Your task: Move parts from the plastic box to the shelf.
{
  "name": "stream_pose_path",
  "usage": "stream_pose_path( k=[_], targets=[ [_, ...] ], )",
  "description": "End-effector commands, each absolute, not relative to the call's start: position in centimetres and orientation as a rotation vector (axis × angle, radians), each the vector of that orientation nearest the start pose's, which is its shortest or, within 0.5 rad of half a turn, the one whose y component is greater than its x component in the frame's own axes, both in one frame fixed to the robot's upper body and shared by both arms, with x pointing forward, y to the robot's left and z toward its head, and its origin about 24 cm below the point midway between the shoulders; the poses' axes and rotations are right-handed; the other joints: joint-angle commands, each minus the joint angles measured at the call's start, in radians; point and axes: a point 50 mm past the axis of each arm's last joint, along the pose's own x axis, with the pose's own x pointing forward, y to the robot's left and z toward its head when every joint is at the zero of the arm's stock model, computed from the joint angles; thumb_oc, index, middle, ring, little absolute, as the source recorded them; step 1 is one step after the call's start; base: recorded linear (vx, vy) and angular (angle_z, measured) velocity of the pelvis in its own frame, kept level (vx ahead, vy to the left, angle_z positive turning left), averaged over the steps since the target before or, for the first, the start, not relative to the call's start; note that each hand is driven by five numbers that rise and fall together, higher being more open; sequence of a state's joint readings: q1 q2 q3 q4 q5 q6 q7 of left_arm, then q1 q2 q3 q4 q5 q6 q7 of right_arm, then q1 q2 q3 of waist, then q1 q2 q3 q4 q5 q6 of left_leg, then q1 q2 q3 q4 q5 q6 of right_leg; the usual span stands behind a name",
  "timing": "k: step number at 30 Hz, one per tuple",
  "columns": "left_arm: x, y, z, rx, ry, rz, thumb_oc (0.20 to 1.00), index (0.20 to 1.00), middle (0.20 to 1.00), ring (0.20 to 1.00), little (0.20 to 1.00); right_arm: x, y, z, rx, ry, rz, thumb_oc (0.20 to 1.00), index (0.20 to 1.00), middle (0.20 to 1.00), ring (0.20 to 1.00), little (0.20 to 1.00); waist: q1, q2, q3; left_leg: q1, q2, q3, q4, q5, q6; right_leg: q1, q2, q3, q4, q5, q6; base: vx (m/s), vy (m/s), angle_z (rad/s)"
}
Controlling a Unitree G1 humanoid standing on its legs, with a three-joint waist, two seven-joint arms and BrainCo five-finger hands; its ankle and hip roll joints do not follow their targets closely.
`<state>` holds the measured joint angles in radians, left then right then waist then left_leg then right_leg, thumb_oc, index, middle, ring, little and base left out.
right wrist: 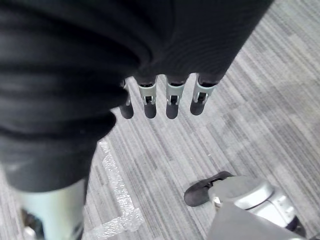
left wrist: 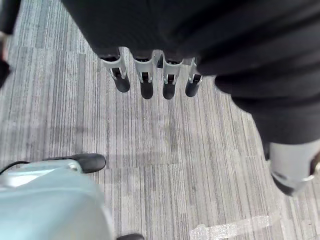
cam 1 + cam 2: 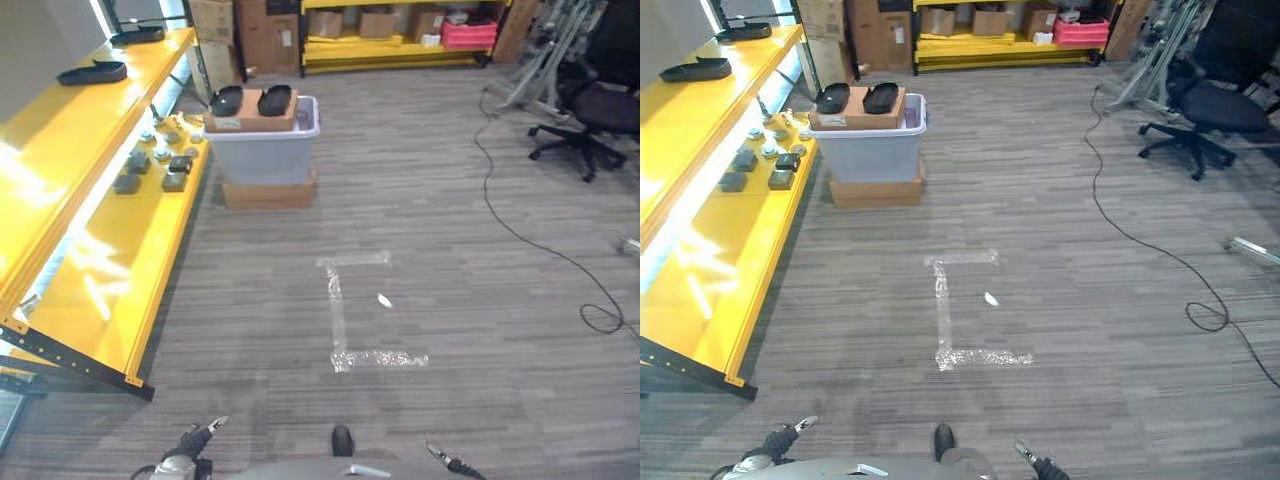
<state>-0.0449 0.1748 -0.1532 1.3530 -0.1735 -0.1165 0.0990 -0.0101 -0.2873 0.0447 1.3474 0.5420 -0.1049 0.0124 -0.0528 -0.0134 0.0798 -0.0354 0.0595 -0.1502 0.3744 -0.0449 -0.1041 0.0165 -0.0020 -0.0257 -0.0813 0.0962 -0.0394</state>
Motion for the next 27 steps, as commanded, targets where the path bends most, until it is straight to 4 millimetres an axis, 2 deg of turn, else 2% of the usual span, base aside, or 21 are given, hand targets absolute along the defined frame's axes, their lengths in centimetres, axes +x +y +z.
stream_pose_path(
  k=[1,2,3,4,6,8,9,12,14,15,16,17,18,19,20,22,23,24,25,26,27],
  targets=[
    [11.7,22.5,-15.7,0.195,1.114,0.187,1.000,1.000,1.000,1.000,1.000,8.5,-27.9,-15.0,0.100,1.122,-0.485,1.000,1.000,1.000,1.000,1.000,0.003,-0.009,0.059,-0.003,-0.023,0.016,0.035,0.051,0.051,-0.005,-0.025,0.018,0.101,-0.121,0.085,0.21,-0.121,0.03],
    [11.2,22.2,-15.9,0.193,1.129,0.169,1.000,1.000,1.000,1.000,1.000,8.8,-28.2,-14.9,0.072,1.124,-0.467,1.000,1.000,1.000,1.000,1.000,0.024,-0.017,0.064,-0.072,-0.052,0.046,-0.029,0.023,0.057,0.024,-0.036,0.014,0.083,-0.130,0.090,0.25,-0.079,0.07],
    [10.9,22.2,-16.0,0.198,1.140,0.167,1.000,1.000,1.000,1.000,1.000,8.8,-28.3,-14.8,0.072,1.122,-0.471,1.000,1.000,1.000,1.000,1.000,0.029,-0.013,0.062,-0.087,-0.059,0.064,-0.088,0.010,0.059,0.035,-0.034,0.010,0.074,-0.137,0.093,0.25,-0.080,0.06],
    [10.9,22.2,-16.0,0.198,1.140,0.167,1.000,1.000,1.000,1.000,1.000,8.8,-28.3,-14.8,0.072,1.122,-0.471,1.000,1.000,1.000,1.000,1.000,0.030,-0.014,0.065,-0.082,-0.060,0.065,-0.090,0.009,0.059,0.040,-0.035,0.011,0.073,-0.139,0.093,0.21,-0.019,0.16],
    [9.9,22.3,-16.3,0.215,1.174,0.154,1.000,1.000,1.000,1.000,1.000,9.4,-28.6,-14.6,0.058,1.098,-0.469,1.000,1.000,1.000,1.000,1.000,0.054,0.009,0.062,-0.124,-0.089,0.071,-0.270,0.071,0.064,0.075,-0.009,0.014,0.059,-0.157,0.098,0.28,-0.010,0.11],
    [9.4,22.4,-16.4,0.228,1.188,0.142,1.000,1.000,1.000,1.000,1.000,9.6,-28.6,-14.5,0.050,1.091,-0.467,1.000,1.000,1.000,1.000,1.000,0.064,0.017,0.061,-0.136,-0.103,0.058,-0.320,0.096,0.069,0.089,0.003,0.023,0.056,-0.169,0.098,0.26,0.004,-0.05],
    [8.5,22.7,-16.5,0.251,1.221,0.130,1.000,1.000,1.000,1.000,1.000,10.2,-28.4,-14.4,0.048,1.073,-0.456,1.000,1.000,1.000,1.000,1.000,0.080,0.026,0.056,-0.169,-0.123,0.059,-0.384,0.128,0.070,0.116,0.023,0.045,0.058,-0.197,0.093,0.34,0.037,-0.25],
    [6.7,23.4,-16.7,0.283,1.290,0.130,1.000,1.000,1.000,1.000,1.000,10.3,-27.5,-14.7,0.053,1.092,-0.411,1.000,1.000,1.000,1.000,1.000,0.095,0.026,0.029,-0.135,-0.119,0.064,-0.392,0.152,0.087,0.157,0.034,0.065,0.071,-0.239,0.087,0.39,0.106,-0.50],
    [6.5,23.5,-16.7,0.281,1.298,0.137,1.000,1.000,1.000,1.000,1.000,9.9,-26.6,-15.1,0.057,1.111,-0.385,1.000,1.000,1.000,1.000,1.000,0.094,0.009,0.006,-0.122,-0.128,0.052,-0.362,0.135,0.103,0.161,0.019,0.062,0.118,-0.254,0.100,0.34,0.131,-0.63],
    [6.4,23.6,-16.7,0.277,1.302,0.139,1.000,1.000,1.000,1.000,1.000,9.7,-26.3,-15.3,0.064,1.122,-0.379,1.000,1.000,1.000,1.000,1.000,0.096,0.001,-0.004,-0.108,-0.131,0.055,-0.355,0.119,0.112,0.153,0.011,0.065,0.165,-0.252,0.115,0.35,0.164,-0.10],
    [6.4,23.6,-16.7,0.264,1.304,0.142,1.000,1.000,1.000,1.000,1.000,9.6,-25.8,-15.5,0.075,1.128,-0.361,1.000,1.000,1.000,1.000,1.000,0.097,-0.003,-0.011,-0.088,-0.133,0.057,-0.348,0.093,0.128,0.128,0.004,0.069,0.264,-0.227,0.146,0.28,0.169,-0.09],
    [6.8,23.8,-16.6,0.267,1.294,0.147,1.000,1.000,1.000,1.000,1.000,9.7,-25.5,-15.5,0.078,1.131,-0.348,1.000,1.000,1.000,1.000,1.000,0.095,0.000,-0.002,-0.069,-0.129,0.062,-0.340,0.078,0.136,0.069,-0.006,0.069,0.376,-0.185,0.171,0.25,0.215,-0.18],
    [8.0,24.3,-16.3,0.280,1.260,0.156,1.000,1.000,1.000,1.000,1.000,10.7,-24.7,-15.5,0.084,1.107,-0.315,1.000,1.000,1.000,1.000,1.000,0.074,0.013,0.034,-0.043,-0.116,0.062,-0.319,0.059,0.148,-0.034,-0.001,0.067,0.577,-0.087,0.218,0.13,0.147,-0.39],
    [8.0,24.3,-16.3,0.280,1.260,0.156,1.000,1.000,1.000,1.000,1.000,10.7,-24.7,-15.5,0.084,1.107,-0.314,1.000,1.000,1.000,1.000,1.000,0.074,0.012,0.033,-0.045,-0.117,0.063,-0.318,0.059,0.148,-0.039,-0.003,0.068,0.583,-0.090,0.218,0.23,0.197,-0.26],
    [9.0,24.4,-16.1,0.289,1.235,0.159,1.000,1.000,1.000,1.000,1.000,11.5,-24.3,-15.4,0.089,1.083,-0.306,1.000,1.000,1.000,1.000,1.000,0.057,0.035,0.050,-0.006,-0.102,0.059,-0.322,0.041,0.157,-0.113,-0.006,0.032,0.644,-0.090,0.207,0.25,0.116,0.07],
    [9.7,24.5,-15.9,0.298,1.216,0.160,1.000,1.000,1.000,1.000,1.000,11.8,-24.0,-15.3,0.094,1.077,-0.296,1.000,1.000,1.000,1.000,1.000,0.048,0.036,0.059,0.021,-0.098,0.052,-0.337,0.037,0.155,-0.138,-0.013,0.012,0.625,-0.115,0.195,0.23,0.074,0.24],
    [10.4,24.5,-15.7,0.303,1.195,0.156,1.000,1.000,1.000,1.000,1.000,11.6,-23.9,-15.4,0.094,1.083,-0.287,1.000,1.000,1.000,1.000,1.000,0.041,0.039,0.060,0.042,-0.093,0.044,-0.351,0.031,0.152,-0.153,-0.016,-0.010,0.552,-0.143,0.180,0.26,-0.009,0.18],
    [11.4,24.4,-15.5,0.305,1.163,0.149,1.000,1.000,1.000,1.000,1.000,11.3,-24.0,-15.5,0.088,1.095,-0.282,1.000,1.000,1.000,1.000,1.000,0.037,0.034,0.058,0.063,-0.097,0.032,-0.363,0.021,0.145,-0.149,-0.029,-0.035,0.423,-0.150,0.169,0.48,-0.071,0.32],
    [12.9,24.0,-15.1,0.308,1.109,0.135,1.000,1.000,1.000,1.000,1.000,10.9,-24.2,-15.6,0.064,1.114,-0.283,1.000,1.000,1.000,1.000,1.000,0.026,0.022,0.055,0.093,-0.100,0.018,-0.387,0.003,0.128,-0.165,-0.044,-0.052,0.231,-0.119,0.164,0.48,-0.122,0.19],
    [13.8,23.8,-14.8,0.312,1.080,0.125,1.000,1.000,1.000,1.000,1.000,10.6,-24.4,-15.6,0.054,1.125,-0.290,1.000,1.000,1.000,1.000,1.000,0.015,0.021,0.052,0.111,-0.095,0.005,-0.401,-0.006,0.119,-0.174,-0.038,-0.031,0.173,-0.099,0.166,0.34,-0.101,0.01],
    [13.8,23.8,-14.8,0.312,1.080,0.125,1.000,1.000,1.000,1.000,1.000,10.6,-24.5,-15.6,0.053,1.125,-0.290,1.000,1.000,1.000,1.000,1.000,0.014,0.023,0.055,0.117,-0.092,0.004,-0.403,-0.007,0.119,-0.167,-0.036,-0.032,0.169,-0.097,0.165,0.20,-0.078,-0.01]
  ],
)
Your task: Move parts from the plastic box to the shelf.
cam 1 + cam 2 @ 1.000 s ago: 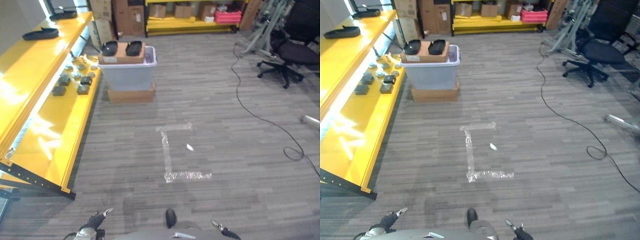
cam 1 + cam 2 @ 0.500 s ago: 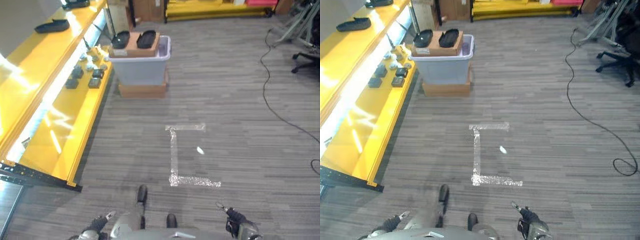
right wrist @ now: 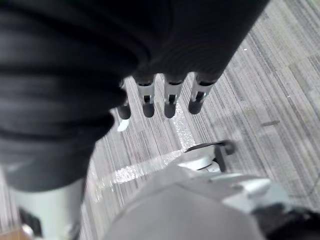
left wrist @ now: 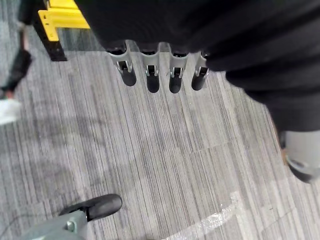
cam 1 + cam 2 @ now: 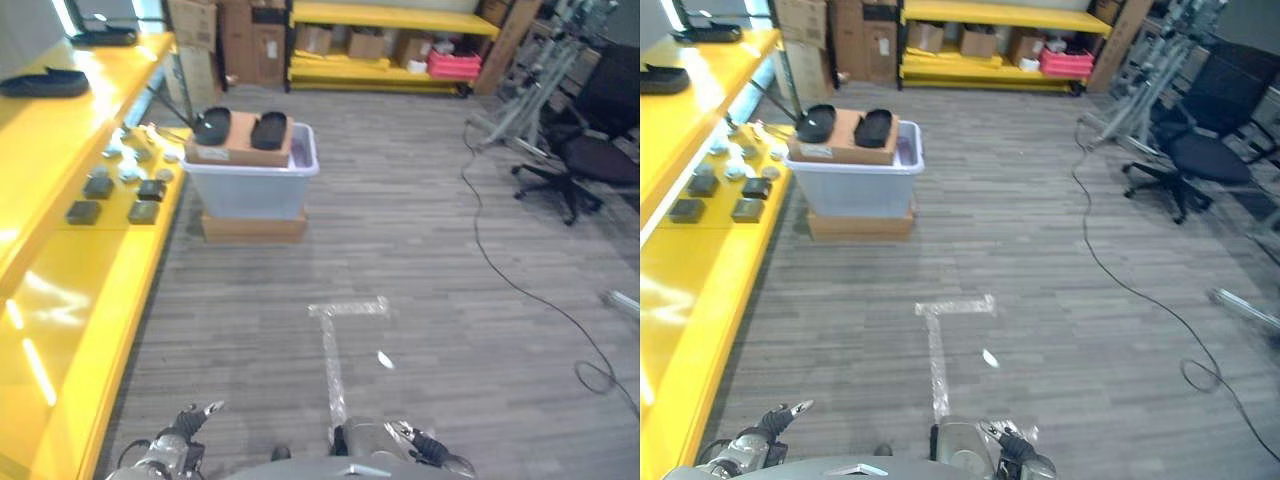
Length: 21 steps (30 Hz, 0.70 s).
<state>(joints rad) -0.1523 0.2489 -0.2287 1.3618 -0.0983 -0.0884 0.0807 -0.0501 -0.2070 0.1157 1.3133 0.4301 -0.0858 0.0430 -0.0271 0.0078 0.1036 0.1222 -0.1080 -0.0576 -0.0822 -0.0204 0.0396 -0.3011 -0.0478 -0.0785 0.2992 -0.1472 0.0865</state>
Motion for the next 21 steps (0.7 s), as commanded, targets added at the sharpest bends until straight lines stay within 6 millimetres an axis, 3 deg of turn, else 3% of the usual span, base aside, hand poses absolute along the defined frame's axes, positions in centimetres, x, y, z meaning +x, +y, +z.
stream_pose_path(
  k=[1,3,5,6,7,9,10,12,14,15,18,20,21],
  targets=[
    [14.5,23.6,-14.6,0.315,1.053,0.115,1.000,1.000,1.000,1.000,1.000,10.4,-24.7,-15.6,0.050,1.132,-0.302,1.000,1.000,1.000,1.000,1.000,-0.017,0.002,0.030,-0.026,0.083,-0.097,0.042,-0.037,-0.032,0.146,0.010,0.037,-0.223,0.160,0.043,0.18,-0.103,0.34],
    [14.5,23.3,-14.7,0.318,1.054,0.102,1.000,1.000,1.000,1.000,1.000,10.0,-24.8,-15.7,0.041,1.153,-0.298,1.000,1.000,1.000,1.000,1.000,-0.015,-0.004,0.017,-0.013,0.095,-0.096,0.042,-0.053,-0.044,0.168,0.000,0.015,-0.238,0.166,0.038,0.35,-0.232,0.72],
    [13.5,22.9,-15.1,0.298,1.093,0.097,1.000,1.000,1.000,1.000,1.000,9.8,-25.4,-15.6,0.024,1.155,-0.310,1.000,1.000,1.000,1.000,1.000,-0.010,-0.011,-0.011,-0.006,0.124,-0.106,0.103,-0.088,-0.070,0.210,0.013,0.009,-0.252,0.150,0.007,0.45,-0.319,0.52],
    [12.8,22.7,-15.4,0.276,1.114,0.103,1.000,1.000,1.000,1.000,1.000,9.8,-25.7,-15.5,0.014,1.156,-0.311,1.000,1.000,1.000,1.000,1.000,-0.009,-0.012,-0.015,-0.023,0.130,-0.115,0.191,-0.076,-0.082,0.232,0.017,0.004,-0.259,0.138,-0.006,0.33,-0.296,0.35],
    [12.4,22.1,-15.7,0.250,1.133,0.096,1.000,1.000,1.000,1.000,1.000,10.6,-26.2,-15.1,-0.015,1.137,-0.305,1.000,1.000,1.000,1.000,1.000,0.006,-0.021,0.010,-0.111,0.114,-0.122,0.368,-0.021,-0.096,0.273,0.017,0.003,-0.262,0.126,-0.026,0.27,-0.281,0.14],
    [12.2,21.9,-15.8,0.246,1.141,0.091,1.000,1.000,1.000,1.000,1.000,11.0,-26.4,-15.0,-0.028,1.127,-0.299,1.000,1.000,1.000,1.000,1.000,0.013,-0.026,0.025,-0.150,0.099,-0.133,0.449,-0.004,-0.093,0.289,0.018,0.004,-0.260,0.121,-0.036,0.19,-0.192,0.06],
    [11.4,21.8,-16.1,0.244,1.169,0.084,1.000,1.000,1.000,1.000,1.000,11.8,-26.9,-14.6,-0.062,1.110,-0.292,1.000,1.000,1.000,1.000,1.000,0.030,-0.043,0.039,-0.198,0.097,-0.105,0.515,0.014,-0.086,0.320,0.013,-0.003,-0.264,0.105,-0.048,0.16,-0.123,-0.04],
    [10.9,21.8,-16.2,0.243,1.187,0.085,1.000,1.000,1.000,1.000,1.000,12.1,-27.0,-14.4,-0.070,1.101,-0.294,1.000,1.000,1.000,1.000,1.000,0.040,-0.049,0.041,-0.237,0.102,-0.076,0.486,0.007,-0.081,0.336,0.007,-0.008,-0.267,0.093,-0.049,0.24,-0.123,-0.17],
    [9.3,21.9,-16.6,0.253,1.237,0.073,1.000,1.000,1.000,1.000,1.000,12.5,-27.4,-14.2,-0.074,1.082,-0.303,1.000,1.000,1.000,1.000,1.000,0.056,-0.044,0.036,-0.282,0.093,-0.023,0.358,-0.012,-0.075,0.372,0.011,-0.015,-0.287,0.078,-0.043,0.40,-0.065,-0.05],
    [8.0,21.9,-16.9,0.265,1.280,0.064,1.000,1.000,1.000,1.000,1.000,12.8,-27.6,-14.0,-0.082,1.072,-0.302,1.000,1.000,1.000,1.000,1.000,0.076,-0.026,0.033,-0.307,0.070,-0.013,0.246,0.038,-0.076,0.401,0.030,-0.007,-0.307,0.066,-0.036,0.34,-0.008,0.06],
    [7.0,22.0,-17.0,0.266,1.313,0.063,1.000,1.000,1.000,1.000,1.000,13.0,-27.6,-13.9,-0.096,1.063,-0.293,1.000,1.000,1.000,1.000,1.000,0.091,-0.019,0.030,-0.323,0.047,-0.020,0.176,0.068,-0.070,0.428,0.041,0.007,-0.324,0.060,-0.034,0.24,0.012,-0.12],
    [5.2,22.7,-17.1,0.262,1.369,0.084,1.000,1.000,1.000,1.000,1.000,13.7,-27.5,-13.7,-0.106,1.046,-0.278,1.000,1.000,1.000,1.000,1.000,0.122,-0.005,0.013,-0.335,0.026,-0.051,0.115,0.112,-0.068,0.470,0.060,0.046,-0.342,0.039,-0.029,0.41,0.075,-0.42],
    [4.6,23.0,-17.1,0.261,1.385,0.099,1.000,1.000,1.000,1.000,1.000,13.9,-27.3,-13.7,-0.111,1.049,-0.260,1.000,1.000,1.000,1.000,1.000,0.129,-0.002,-0.002,-0.313,0.030,-0.059,0.120,0.100,-0.060,0.485,0.060,0.054,-0.337,0.025,-0.026,0.48,0.128,-0.36]
  ],
)
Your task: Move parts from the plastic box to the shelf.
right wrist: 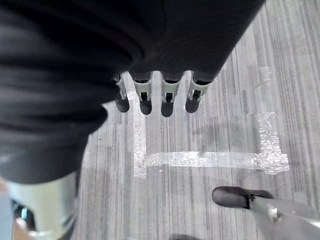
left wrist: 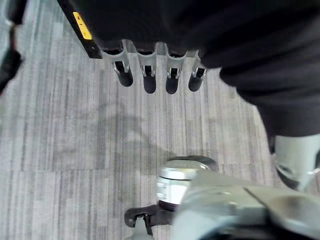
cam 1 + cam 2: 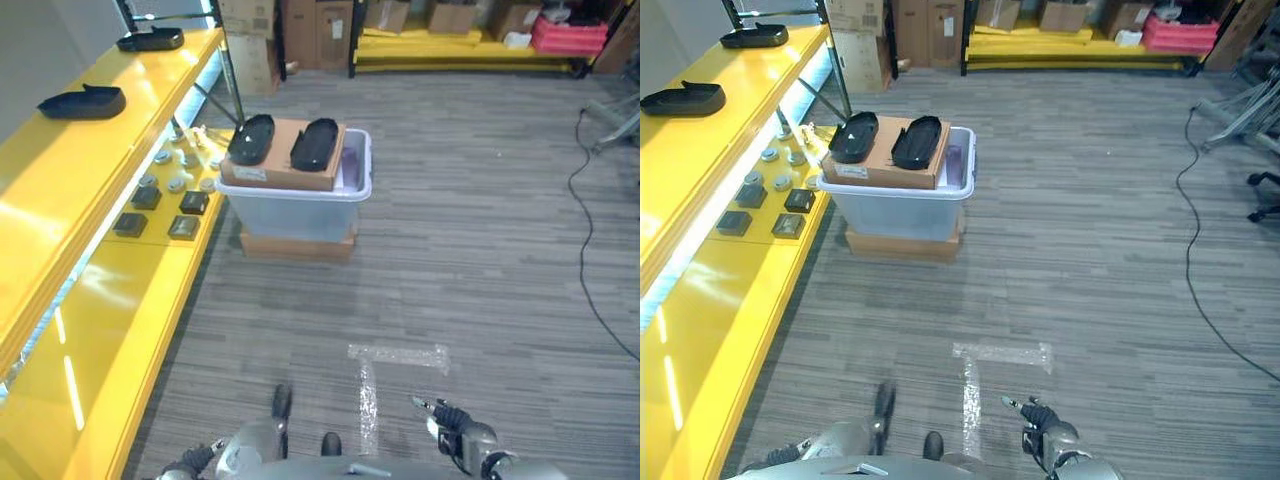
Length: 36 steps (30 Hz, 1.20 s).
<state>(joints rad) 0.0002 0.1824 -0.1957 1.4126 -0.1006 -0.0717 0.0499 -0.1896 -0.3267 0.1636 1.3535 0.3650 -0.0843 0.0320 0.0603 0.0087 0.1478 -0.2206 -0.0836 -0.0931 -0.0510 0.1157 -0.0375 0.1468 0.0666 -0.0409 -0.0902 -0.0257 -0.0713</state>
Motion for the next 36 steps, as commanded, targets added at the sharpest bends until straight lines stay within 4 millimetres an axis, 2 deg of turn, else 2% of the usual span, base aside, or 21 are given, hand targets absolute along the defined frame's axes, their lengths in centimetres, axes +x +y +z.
stream_pose_path(
  k=[1,2,3,4,5,7,8,10,11,12,15,19,20,21,24,26,27,30,31,32,36],
  targets=[
    [4.5,23.3,-17.1,0.267,1.390,0.102,1.000,1.000,1.000,1.000,1.000,13.8,-27.0,-13.9,-0.111,1.054,-0.254,1.000,1.000,1.000,1.000,1.000,0.038,-0.006,-0.056,0.045,0.010,-0.016,0.093,-0.034,0.020,0.048,-0.063,0.007,0.060,-0.108,0.137,0.37,0.120,-1.14],
    [4.7,23.5,-17.0,0.276,1.384,0.108,1.000,1.000,1.000,1.000,1.000,13.8,-26.6,-14.0,-0.106,1.056,-0.249,1.000,1.000,1.000,1.000,1.000,0.042,-0.014,-0.067,0.053,0.005,-0.022,0.108,-0.047,0.029,0.048,-0.072,0.011,0.073,-0.114,0.143,0.46,0.178,-1.13],
    [5.0,23.8,-16.9,0.275,1.371,0.125,1.000,1.000,1.000,1.000,1.000,13.8,-26.1,-14.1,-0.070,1.046,-0.262,1.000,1.000,1.000,1.000,1.000,0.038,-0.019,-0.082,0.101,0.012,-0.014,0.093,-0.075,0.051,0.011,-0.081,0.013,0.209,-0.107,0.174,0.34,0.137,-0.86],
    [5.0,23.8,-16.9,0.275,1.371,0.125,1.000,1.000,1.000,1.000,1.000,13.8,-26.1,-14.2,-0.070,1.046,-0.262,1.000,1.000,1.000,1.000,1.000,0.040,-0.020,-0.082,0.102,0.012,-0.012,0.092,-0.075,0.051,0.009,-0.082,0.016,0.213,-0.110,0.174,0.29,0.165,0.14],
    [5.5,24.1,-16.8,0.275,1.353,0.141,1.000,1.000,1.000,1.000,1.000,14.2,-25.8,-14.1,-0.042,1.021,-0.276,1.000,1.000,1.000,1.000,1.000,0.029,-0.014,-0.076,0.120,0.021,-0.001,0.089,-0.083,0.057,-0.036,-0.085,0.014,0.319,-0.093,0.195,0.13,0.126,0.03],
    [7.2,24.5,-16.4,0.295,1.295,0.151,1.000,1.000,1.000,1.000,1.000,14.6,-25.3,-14.0,-0.016,1.002,-0.281,1.000,1.000,1.000,1.000,1.000,-0.009,0.005,-0.044,0.159,0.035,0.004,0.097,-0.107,0.075,-0.141,-0.083,0.029,0.517,-0.016,0.233,0.22,0.176,-0.32],
    [9.0,25.0,-15.9,0.324,1.241,0.155,1.000,1.000,1.000,1.000,1.000,14.6,-24.9,-14.2,-0.042,1.010,-0.254,1.000,1.000,1.000,1.000,1.000,-0.019,0.020,-0.023,0.193,0.050,-0.002,0.098,-0.125,0.077,-0.210,-0.101,-0.003,0.552,-0.014,0.234,0.30,0.093,-0.28],
    [10.4,25.2,-15.5,0.329,1.194,0.171,1.000,1.000,1.000,1.000,1.000,14.4,-24.8,-14.3,-0.055,1.021,-0.243,1.000,1.000,1.000,1.000,1.000,-0.023,0.023,-0.017,0.217,0.055,-0.012,0.083,-0.132,0.072,-0.220,-0.129,-0.046,0.476,-0.035,0.219,0.27,-0.025,-0.11],
    [11.9,25.3,-15.0,0.312,1.137,0.189,1.000,1.000,1.000,1.000,1.000,13.9,-25.0,-14.4,-0.070,1.040,-0.237,1.000,1.000,1.000,1.000,1.000,-0.030,0.021,-0.020,0.244,0.064,-0.024,0.060,-0.145,0.059,-0.217,-0.157,-0.088,0.332,-0.035,0.198,0.40,-0.181,0.26],
    [13.9,25.0,-14.4,0.298,1.069,0.196,1.000,1.000,1.000,1.000,1.000,13.2,-25.1,-14.6,-0.087,1.063,-0.247,1.000,1.000,1.000,1.000,1.000,-0.044,0.012,-0.020,0.275,0.068,-0.042,0.033,-0.157,0.044,-0.253,-0.163,-0.082,0.158,0.017,0.195,0.40,-0.180,0.27],
    [14.9,24.3,-14.2,0.300,1.033,0.176,1.000,1.000,1.000,1.000,1.000,12.6,-25.3,-14.8,-0.103,1.091,-0.252,1.000,1.000,1.000,1.000,1.000,-0.066,0.016,-0.019,0.314,0.090,-0.054,0.012,-0.174,0.029,-0.283,-0.164,-0.046,0.110,0.059,0.213,0.26,-0.160,0.14],
    [14.1,22.8,-14.9,0.320,1.067,0.108,1.000,1.000,1.000,1.000,1.000,11.2,-25.0,-15.3,-0.136,1.149,-0.222,1.000,1.000,1.000,1.000,1.000,-0.065,-0.004,-0.043,0.325,0.121,-0.054,0.037,-0.198,0.003,-0.240,-0.154,-0.053,0.107,0.052,0.189,0.29,-0.298,0.44],
    [13.6,21.5,-15.4,0.244,1.088,0.109,1.000,1.000,1.000,1.000,1.000,11.0,-25.4,-15.3,-0.168,1.157,-0.205,1.000,1.000,1.000,1.000,1.000,-0.053,-0.016,-0.041,0.268,0.111,-0.091,0.199,-0.173,-0.023,-0.187,-0.151,-0.091,0.085,0.040,0.163,0.32,-0.360,0.56],
    [13.4,21.1,-15.6,0.226,1.099,0.104,1.000,1.000,1.000,1.000,1.000,11.3,-25.7,-15.1,-0.184,1.152,-0.201,1.000,1.000,1.000,1.000,1.000,-0.047,-0.022,-0.034,0.247,0.099,-0.101,0.248,-0.158,-0.027,-0.162,-0.151,-0.103,0.067,0.040,0.156,0.26,-0.298,0.53],
    [12.7,20.4,-15.9,0.225,1.123,0.072,1.000,1.000,1.000,1.000,1.000,11.7,-26.4,-14.7,-0.209,1.139,-0.209,1.000,1.000,1.000,1.000,1.000,-0.040,-0.034,-0.020,0.189,0.107,-0.046,0.204,-0.148,-0.025,-0.117,-0.162,-0.142,0.037,0.021,0.156,0.14,-0.109,0.42],
    [11.9,20.6,-16.1,0.228,1.150,0.079,1.000,1.000,1.000,1.000,1.000,11.5,-26.7,-14.7,-0.198,1.142,-0.223,1.000,1.000,1.000,1.000,1.000,-0.020,-0.034,-0.019,0.149,0.099,-0.019,0.147,-0.135,-0.023,-0.088,-0.161,-0.165,0.018,0.014,0.162,0.20,-0.080,0.19],
    [11.0,20.8,-16.4,0.233,1.182,0.077,1.000,1.000,1.000,1.000,1.000,11.9,-26.9,-14.5,-0.197,1.123,-0.228,1.000,1.000,1.000,1.000,1.000,-0.012,-0.026,-0.017,0.107,0.094,-0.003,0.098,-0.086,-0.021,-0.075,-0.153,-0.168,0.009,0.010,0.166,0.28,-0.026,0.46],
    [8.4,22.2,-16.7,0.260,1.278,0.103,1.000,1.000,1.000,1.000,1.000,13.9,-26.9,-13.8,-0.212,1.052,-0.216,1.000,1.000,1.000,1.000,1.000,0.013,-0.019,-0.018,0.072,0.098,0.039,0.060,-0.034,-0.030,-0.044,-0.142,-0.146,0.008,-0.017,0.169,0.21,0.032,0.12],
    [8.4,22.2,-16.7,0.260,1.278,0.103,1.000,1.000,1.000,1.000,1.000,13.9,-26.9,-13.8,-0.211,1.052,-0.216,1.000,1.000,1.000,1.000,1.000,0.014,-0.019,-0.017,0.073,0.098,0.040,0.060,-0.034,-0.030,-0.043,-0.142,-0.145,0.008,-0.017,0.169,0.31,0.131,-0.39],
    [6.8,23.1,-16.8,0.285,1.323,0.119,1.000,1.000,1.000,1.000,1.000,14.5,-26.6,-13.7,-0.227,1.035,-0.194,1.000,1.000,1.000,1.000,1.000,0.014,-0.018,-0.033,0.102,0.110,0.055,0.069,-0.055,-0.022,-0.023,-0.145,-0.145,0.022,-0.038,0.172,0.16,0.085,-0.52],
    [6.5,23.8,-16.7,0.311,1.334,0.136,1.000,1.000,1.000,1.000,1.000,14.9,-25.9,-13.7,-0.269,1.024,-0.148,1.000,1.000,1.000,1.000,1.000,0.019,-0.030,-0.048,0.121,0.106,0.055,0.077,-0.076,-0.009,-0.012,-0.161,-0.144,0.034,-0.044,0.180,0.20,0.138,-0.31]
  ],
)
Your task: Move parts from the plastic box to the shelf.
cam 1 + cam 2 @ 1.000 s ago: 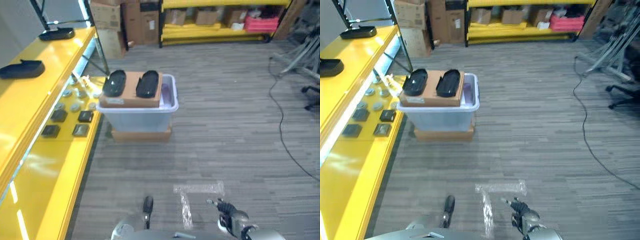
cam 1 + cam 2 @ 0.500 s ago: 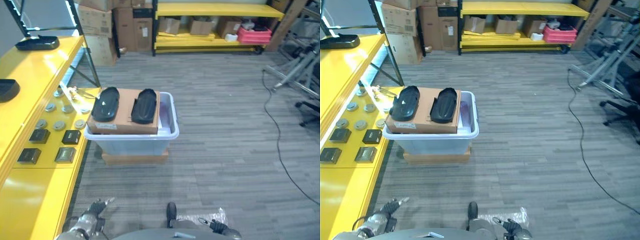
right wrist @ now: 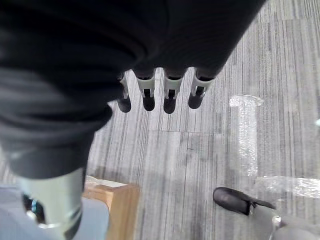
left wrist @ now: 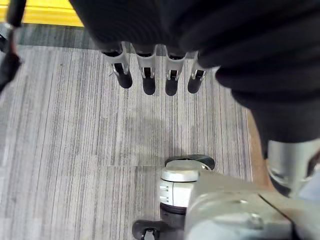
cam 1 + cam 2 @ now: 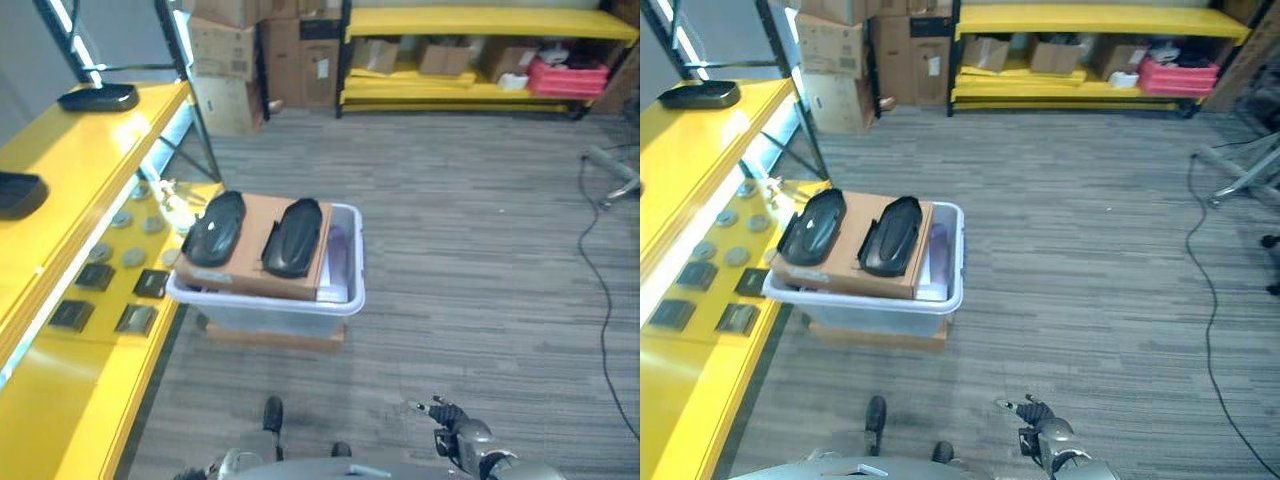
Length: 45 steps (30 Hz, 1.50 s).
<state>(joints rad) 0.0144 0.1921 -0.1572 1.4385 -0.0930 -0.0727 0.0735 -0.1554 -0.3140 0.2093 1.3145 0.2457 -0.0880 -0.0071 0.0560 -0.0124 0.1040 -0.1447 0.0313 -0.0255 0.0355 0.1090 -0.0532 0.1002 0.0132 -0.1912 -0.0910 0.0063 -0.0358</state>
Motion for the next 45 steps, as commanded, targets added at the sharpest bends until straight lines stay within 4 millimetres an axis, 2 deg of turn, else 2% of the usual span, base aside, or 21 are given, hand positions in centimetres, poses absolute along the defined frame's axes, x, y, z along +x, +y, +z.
stream_pose_path(
  k=[1,2,3,4,5,6,7,10,14,16,17,18,20,21,22,24,26,30,36,41,45],
  targets=[
    [7.6,25.0,-16.2,0.332,1.289,0.180,1.000,1.000,1.000,1.000,1.000,17.0,-24.4,-13.0,-0.284,0.917,-0.102,1.000,1.000,1.000,1.000,1.000,0.021,-0.016,-0.009,0.084,-0.018,0.006,-0.031,-0.090,0.036,-0.002,-0.124,0.035,0.157,-0.094,0.162,0.24,0.360,0.06],
    [9.3,25.1,-15.8,0.332,1.220,0.193,1.000,1.000,1.000,1.000,1.000,19.3,-23.4,-11.6,-0.301,0.797,-0.069,1.000,1.000,1.000,1.000,1.000,0.002,-0.008,0.005,0.118,-0.020,0.013,-0.055,-0.098,0.057,-0.075,-0.131,0.054,0.302,-0.080,0.189,0.24,0.361,-0.06],
    [9.3,25.1,-15.8,0.332,1.220,0.193,1.000,1.000,1.000,1.000,1.000,19.2,-23.4,-11.6,-0.301,0.797,-0.069,1.000,1.000,1.000,1.000,1.000,0.003,-0.008,0.005,0.119,-0.021,0.014,-0.056,-0.098,0.057,-0.078,-0.132,0.056,0.307,-0.083,0.190,0.07,0.246,-0.24],
    [10.8,25.0,-15.4,0.340,1.156,0.198,1.000,1.000,1.000,1.000,1.000,20.7,-23.2,-10.4,-0.326,0.714,-0.064,1.000,1.000,1.000,1.000,1.000,-0.011,-0.002,0.022,0.131,-0.020,0.013,-0.064,-0.098,0.063,-0.114,-0.134,0.062,0.375,-0.056,0.204,0.03,0.177,-0.31],
    [13.4,24.6,-14.6,0.357,1.052,0.186,1.000,1.000,1.000,1.000,1.000,23.2,-22.7,-7.9,-0.376,0.554,-0.059,1.000,1.000,1.000,1.000,1.000,-0.035,0.013,0.055,0.139,-0.014,-0.002,-0.071,-0.092,0.068,-0.179,-0.109,0.114,0.457,-0.040,0.215,0.03,0.176,-0.18],
    [13.4,24.6,-14.6,0.357,1.053,0.186,1.000,1.000,1.000,1.000,1.000,23.2,-22.7,-7.9,-0.377,0.554,-0.059,1.000,1.000,1.000,1.000,1.000,-0.034,0.013,0.055,0.139,-0.014,-0.001,-0.072,-0.092,0.068,-0.180,-0.110,0.115,0.459,-0.041,0.215,0.12,0.113,0.10],
    [15.9,24.1,-13.7,0.398,0.958,0.157,1.000,1.000,1.000,1.000,1.000,24.9,-23.1,-5.5,-0.441,0.422,-0.090,1.000,1.000,1.000,1.000,1.000,-0.047,0.018,0.066,0.140,-0.020,-0.033,-0.087,-0.090,0.064,-0.195,-0.086,0.165,0.347,-0.068,0.195,0.14,-0.002,0.28],
    [18.9,23.1,-12.4,0.395,0.838,0.163,1.000,1.000,1.000,1.000,1.000,26.8,-23.9,-1.9,-0.494,0.247,-0.171,1.000,1.000,1.000,1.000,1.000,-0.061,0.020,0.081,0.140,-0.024,-0.075,-0.108,-0.091,0.054,-0.212,-0.094,0.214,0.199,-0.035,0.188,0.12,-0.054,0.58],
    [18.1,22.2,-12.9,0.403,0.858,0.136,1.000,1.000,1.000,1.000,1.000,27.2,-24.1,-0.3,-0.519,0.174,-0.199,1.000,1.000,1.000,1.000,1.000,-0.053,0.011,0.071,0.133,-0.025,-0.087,-0.110,-0.094,0.049,-0.178,-0.103,0.188,0.145,-0.033,0.178,0.10,-0.111,0.33],
    [17.1,21.6,-13.6,0.391,0.897,0.129,1.000,1.000,1.000,1.000,1.000,27.9,-24.0,1.5,-0.544,0.088,-0.219,1.000,1.000,1.000,1.000,1.000,-0.050,0.014,0.075,0.120,-0.021,-0.096,-0.115,-0.087,0.044,-0.173,-0.100,0.165,0.122,-0.026,0.172,0.06,-0.101,0.30],
    [15.6,21.1,-14.5,0.402,0.961,0.098,1.000,1.000,1.000,1.000,1.000,28.3,-24.2,2.3,-0.601,0.057,-0.231,1.000,1.000,1.000,1.000,1.000,-0.048,0.018,0.078,0.105,-0.019,-0.110,-0.119,-0.082,0.040,-0.169,-0.096,0.149,0.103,-0.025,0.166,0.04,-0.087,0.30],
    [15.6,21.1,-14.5,0.402,0.961,0.098,1.000,1.000,1.000,1.000,1.000,28.3,-24.2,2.3,-0.601,0.057,-0.231,1.000,1.000,1.000,1.000,1.000,-0.048,0.018,0.078,0.105,-0.019,-0.111,-0.118,-0.082,0.040,-0.169,-0.096,0.149,0.103,-0.025,0.166,0.04,-0.084,0.31],
    [13.9,20.4,-15.3,0.459,1.033,0.026,1.000,1.000,1.000,1.000,1.000,29.7,-23.8,3.6,-0.602,0.002,-0.262,1.000,1.000,1.000,1.000,1.000,-0.042,0.020,0.084,0.080,-0.018,-0.124,-0.123,-0.074,0.033,-0.170,-0.094,0.130,0.071,-0.015,0.165,0.02,-0.051,0.19],
    [13.9,20.4,-15.3,0.459,1.033,0.027,1.000,1.000,1.000,1.000,1.000,29.7,-23.8,3.6,-0.602,0.001,-0.262,1.000,1.000,1.000,1.000,1.000,-0.043,0.021,0.084,0.079,-0.018,-0.124,-0.123,-0.074,0.033,-0.170,-0.094,0.129,0.070,-0.014,0.165,0.02,-0.043,0.07],
    [12.6,20.4,-15.8,0.480,1.089,0.017,1.000,1.000,1.000,1.000,1.000,30.9,-23.0,4.4,-0.604,-0.028,-0.275,1.000,1.000,1.000,1.000,1.000,-0.033,0.021,0.087,0.066,-0.017,-0.125,-0.123,-0.072,0.031,-0.169,-0.095,0.125,0.047,-0.003,0.167,0.00,0.000,0.00],
    [12.3,20.3,-15.9,0.482,1.096,0.014,1.000,1.000,1.000,1.000,1.000,31.5,-22.7,5.0,-0.616,-0.049,-0.277,1.000,1.000,1.000,1.000,1.000,-0.028,0.023,0.088,0.057,-0.018,-0.125,-0.123,-0.072,0.030,-0.169,-0.096,0.125,0.036,0.001,0.168,0.01,-0.005,-0.07],
    [12.3,20.2,-15.9,0.487,1.085,0.013,1.000,1.000,1.000,1.000,1.000,32.4,-22.6,6.1,-0.752,-0.097,-0.306,1.000,1.000,1.000,1.000,1.000,-0.013,0.026,0.096,0.040,-0.021,-0.128,-0.123,-0.068,0.028,-0.173,-0.099,0.119,0.021,0.009,0.171,0.00,0.002,-0.02],
    [11.5,20.4,-16.1,0.496,1.110,0.043,1.000,1.000,1.000,1.000,1.000,34.9,-22.0,9.1,-0.716,-0.172,-0.397,1.000,1.000,1.000,1.000,1.000,0.026,0.040,0.116,-0.015,-0.034,-0.133,-0.123,-0.052,0.023,-0.206,-0.114,0.101,0.006,0.028,0.178,-0.05,0.063,0.08],
    [11.8,20.0,-16.1,0.507,1.105,0.026,1.000,1.000,1.000,1.000,1.000,36.6,-21.8,11.9,-0.663,-0.234,-0.465,1.000,1.000,1.000,1.000,1.000,0.063,0.056,0.147,-0.069,-0.058,-0.162,-0.123,-0.036,0.020,-0.235,-0.133,0.068,0.005,0.042,0.186,-0.02,0.069,0.21],
    [12.4,19.9,-15.9,0.483,1.093,0.049,1.000,1.000,1.000,1.000,1.000,37.0,-21.5,13.0,-0.639,-0.266,-0.498,1.000,1.000,1.000,1.000,1.000,0.080,0.065,0.160,-0.095,-0.070,-0.187,-0.123,-0.025,0.017,-0.248,-0.144,0.045,0.004,0.050,0.189,-0.01,0.050,0.25],
    [13.7,19.8,-15.5,0.477,1.050,0.083,1.000,1.000,1.000,1.000,1.000,36.9,-21.8,12.6,-0.629,-0.245,-0.570,1.000,1.000,1.000,1.000,1.000,0.093,0.073,0.172,-0.115,-0.079,-0.213,-0.123,-0.015,0.016,-0.253,-0.152,0.023,0.006,0.054,0.192,-0.01,0.029,0.27]
  ],
)
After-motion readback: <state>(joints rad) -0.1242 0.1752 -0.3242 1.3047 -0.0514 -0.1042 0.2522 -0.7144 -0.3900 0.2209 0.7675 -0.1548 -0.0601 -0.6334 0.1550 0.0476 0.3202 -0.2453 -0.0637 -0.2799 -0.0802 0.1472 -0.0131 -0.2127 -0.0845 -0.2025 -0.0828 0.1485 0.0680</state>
